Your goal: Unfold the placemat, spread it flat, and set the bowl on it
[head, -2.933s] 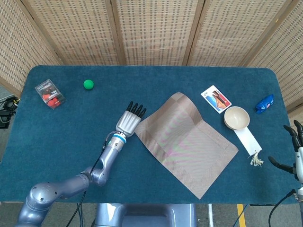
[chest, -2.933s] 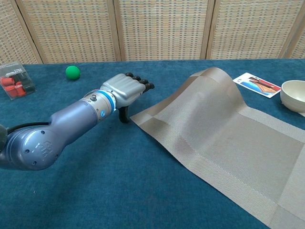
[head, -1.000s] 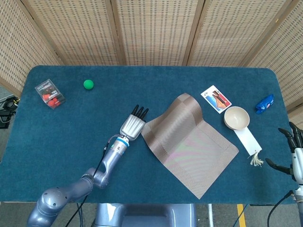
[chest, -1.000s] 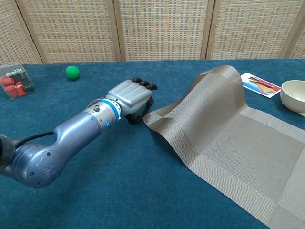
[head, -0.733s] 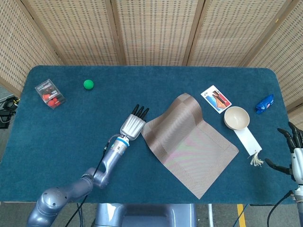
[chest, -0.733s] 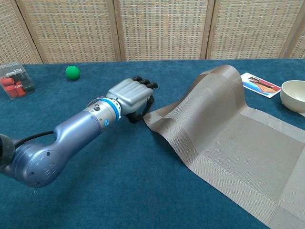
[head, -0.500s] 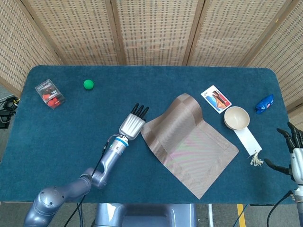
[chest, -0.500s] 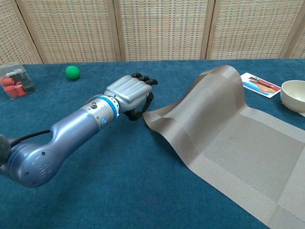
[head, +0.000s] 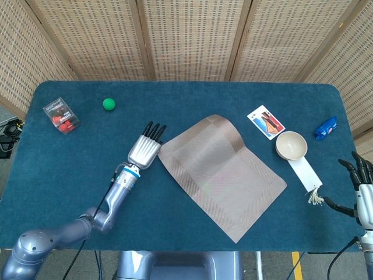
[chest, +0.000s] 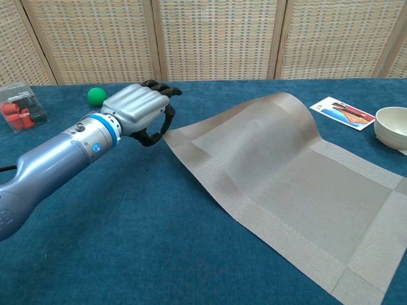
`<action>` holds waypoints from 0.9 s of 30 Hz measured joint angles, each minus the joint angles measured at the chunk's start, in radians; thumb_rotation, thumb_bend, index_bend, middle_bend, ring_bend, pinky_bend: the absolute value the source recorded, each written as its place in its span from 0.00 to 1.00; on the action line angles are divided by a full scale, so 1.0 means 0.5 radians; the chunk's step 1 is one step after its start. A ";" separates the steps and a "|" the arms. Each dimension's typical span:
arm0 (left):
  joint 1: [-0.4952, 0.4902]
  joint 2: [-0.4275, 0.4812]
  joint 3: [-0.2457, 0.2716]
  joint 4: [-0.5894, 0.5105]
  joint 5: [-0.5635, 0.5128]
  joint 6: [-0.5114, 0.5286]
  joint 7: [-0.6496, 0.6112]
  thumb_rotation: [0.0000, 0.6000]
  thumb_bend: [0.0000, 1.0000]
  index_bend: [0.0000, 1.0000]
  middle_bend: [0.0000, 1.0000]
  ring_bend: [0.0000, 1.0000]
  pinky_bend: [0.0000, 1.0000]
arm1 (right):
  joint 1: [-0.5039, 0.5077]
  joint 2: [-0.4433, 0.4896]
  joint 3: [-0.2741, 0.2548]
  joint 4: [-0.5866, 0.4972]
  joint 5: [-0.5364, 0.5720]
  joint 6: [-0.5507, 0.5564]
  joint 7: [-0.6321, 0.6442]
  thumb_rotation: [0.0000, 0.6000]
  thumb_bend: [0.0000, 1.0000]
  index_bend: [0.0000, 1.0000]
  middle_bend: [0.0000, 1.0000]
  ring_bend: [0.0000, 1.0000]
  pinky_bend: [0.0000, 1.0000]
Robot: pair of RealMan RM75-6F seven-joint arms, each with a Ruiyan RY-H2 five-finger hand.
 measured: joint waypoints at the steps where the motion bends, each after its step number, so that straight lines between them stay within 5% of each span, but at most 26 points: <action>1: 0.018 0.025 0.008 -0.029 0.003 0.012 0.002 1.00 0.58 0.63 0.00 0.00 0.00 | 0.000 -0.001 -0.002 -0.003 -0.003 0.002 -0.005 1.00 0.12 0.19 0.00 0.00 0.00; 17: 0.329 0.453 0.204 -0.530 0.083 0.205 0.011 1.00 0.58 0.64 0.00 0.00 0.00 | -0.014 -0.007 -0.022 -0.036 -0.049 0.046 -0.067 1.00 0.12 0.20 0.00 0.00 0.00; 27: 0.474 0.643 0.426 -0.826 0.229 0.249 -0.002 1.00 0.58 0.65 0.00 0.00 0.00 | -0.023 -0.003 -0.022 -0.053 -0.061 0.076 -0.101 1.00 0.12 0.20 0.00 0.00 0.00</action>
